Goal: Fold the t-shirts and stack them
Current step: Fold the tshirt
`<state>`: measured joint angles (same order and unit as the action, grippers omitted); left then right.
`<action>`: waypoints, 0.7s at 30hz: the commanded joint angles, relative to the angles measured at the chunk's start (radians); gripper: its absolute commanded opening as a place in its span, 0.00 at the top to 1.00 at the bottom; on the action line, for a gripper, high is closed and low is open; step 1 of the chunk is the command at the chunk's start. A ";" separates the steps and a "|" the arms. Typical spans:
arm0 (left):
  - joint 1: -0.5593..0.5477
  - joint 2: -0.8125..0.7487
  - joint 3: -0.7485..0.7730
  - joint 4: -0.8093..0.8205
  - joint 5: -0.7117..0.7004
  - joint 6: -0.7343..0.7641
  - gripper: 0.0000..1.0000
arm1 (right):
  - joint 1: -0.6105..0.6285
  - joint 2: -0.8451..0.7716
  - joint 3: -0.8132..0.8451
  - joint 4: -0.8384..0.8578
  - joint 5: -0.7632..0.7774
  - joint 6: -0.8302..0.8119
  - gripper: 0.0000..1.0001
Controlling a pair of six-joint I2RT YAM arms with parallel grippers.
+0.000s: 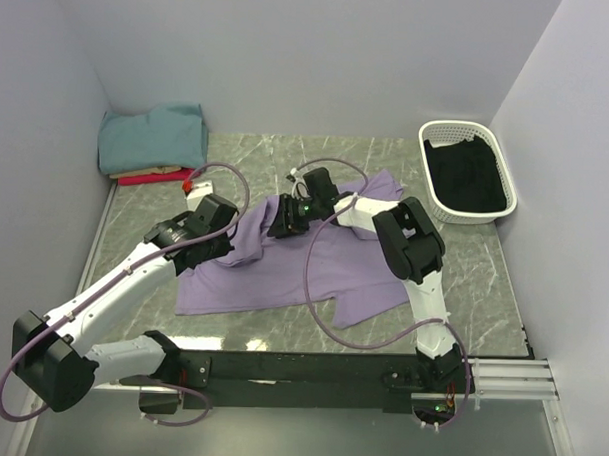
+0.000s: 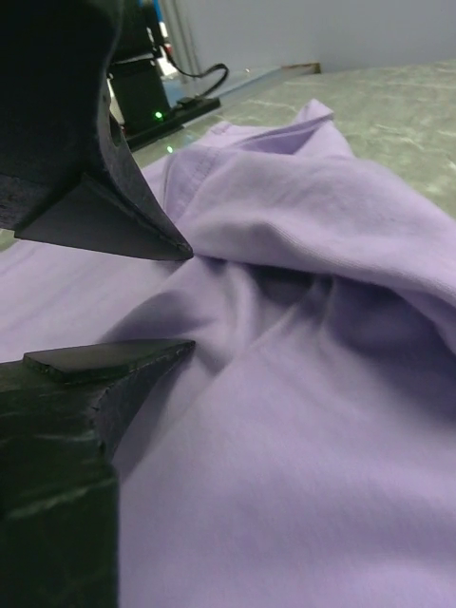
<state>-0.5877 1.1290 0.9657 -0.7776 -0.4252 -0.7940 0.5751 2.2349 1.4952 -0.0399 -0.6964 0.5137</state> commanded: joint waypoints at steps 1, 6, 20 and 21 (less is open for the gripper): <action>0.005 0.008 0.028 0.028 -0.023 0.024 0.92 | 0.034 -0.049 -0.033 0.067 -0.049 0.008 0.54; 0.008 0.009 0.016 0.035 -0.029 0.024 0.92 | 0.072 -0.051 -0.029 0.063 -0.058 -0.001 0.54; 0.026 0.014 -0.007 0.035 -0.027 0.029 0.92 | 0.124 0.000 0.020 0.063 -0.090 0.028 0.57; 0.026 0.008 -0.013 0.035 -0.027 0.027 0.92 | 0.129 0.000 0.022 0.063 -0.098 0.028 0.64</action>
<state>-0.5697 1.1442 0.9638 -0.7616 -0.4274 -0.7784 0.6865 2.2333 1.4731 0.0105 -0.7521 0.5346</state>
